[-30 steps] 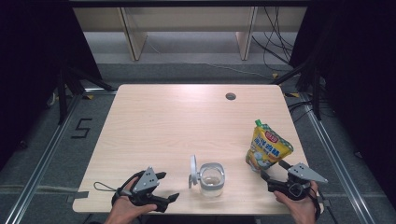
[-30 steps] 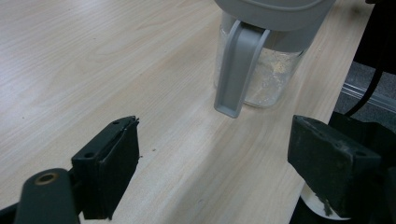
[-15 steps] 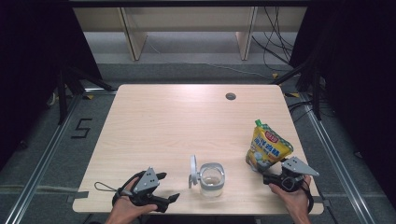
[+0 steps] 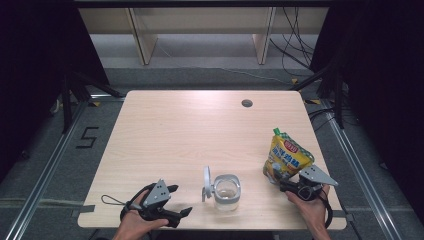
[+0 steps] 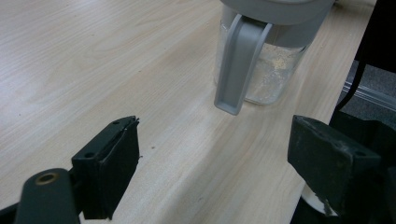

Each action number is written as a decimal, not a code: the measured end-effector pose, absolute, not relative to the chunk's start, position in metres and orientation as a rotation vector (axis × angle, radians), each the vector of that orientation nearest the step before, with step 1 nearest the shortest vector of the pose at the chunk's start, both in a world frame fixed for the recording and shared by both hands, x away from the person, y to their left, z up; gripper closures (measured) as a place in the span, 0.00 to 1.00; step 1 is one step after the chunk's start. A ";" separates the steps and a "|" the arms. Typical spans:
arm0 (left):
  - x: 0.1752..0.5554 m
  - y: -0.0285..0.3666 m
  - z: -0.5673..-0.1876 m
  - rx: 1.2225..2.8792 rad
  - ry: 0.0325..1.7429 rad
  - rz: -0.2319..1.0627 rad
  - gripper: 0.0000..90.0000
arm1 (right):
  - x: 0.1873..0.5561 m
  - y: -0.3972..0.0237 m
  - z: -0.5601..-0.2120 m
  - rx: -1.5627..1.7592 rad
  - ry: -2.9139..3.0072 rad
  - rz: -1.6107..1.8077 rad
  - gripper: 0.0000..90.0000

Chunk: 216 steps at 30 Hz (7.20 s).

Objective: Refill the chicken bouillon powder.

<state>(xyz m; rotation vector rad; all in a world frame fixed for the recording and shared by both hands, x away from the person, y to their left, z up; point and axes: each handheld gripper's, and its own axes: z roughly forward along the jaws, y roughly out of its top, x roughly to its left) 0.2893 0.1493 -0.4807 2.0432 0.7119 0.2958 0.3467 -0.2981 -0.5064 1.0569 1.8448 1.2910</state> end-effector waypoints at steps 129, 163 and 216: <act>0.291 0.152 -0.482 2.059 0.699 0.309 0.19 | 0.270 -0.206 -0.416 -0.075 2.004 0.373 0.61; 0.290 0.150 -0.483 2.057 0.705 0.304 0.19 | 0.254 -0.182 -0.427 -0.381 1.866 0.041 0.62; 0.291 0.152 -0.483 2.086 0.684 0.318 0.19 | 0.252 -0.176 -0.438 -0.507 1.775 -0.104 0.63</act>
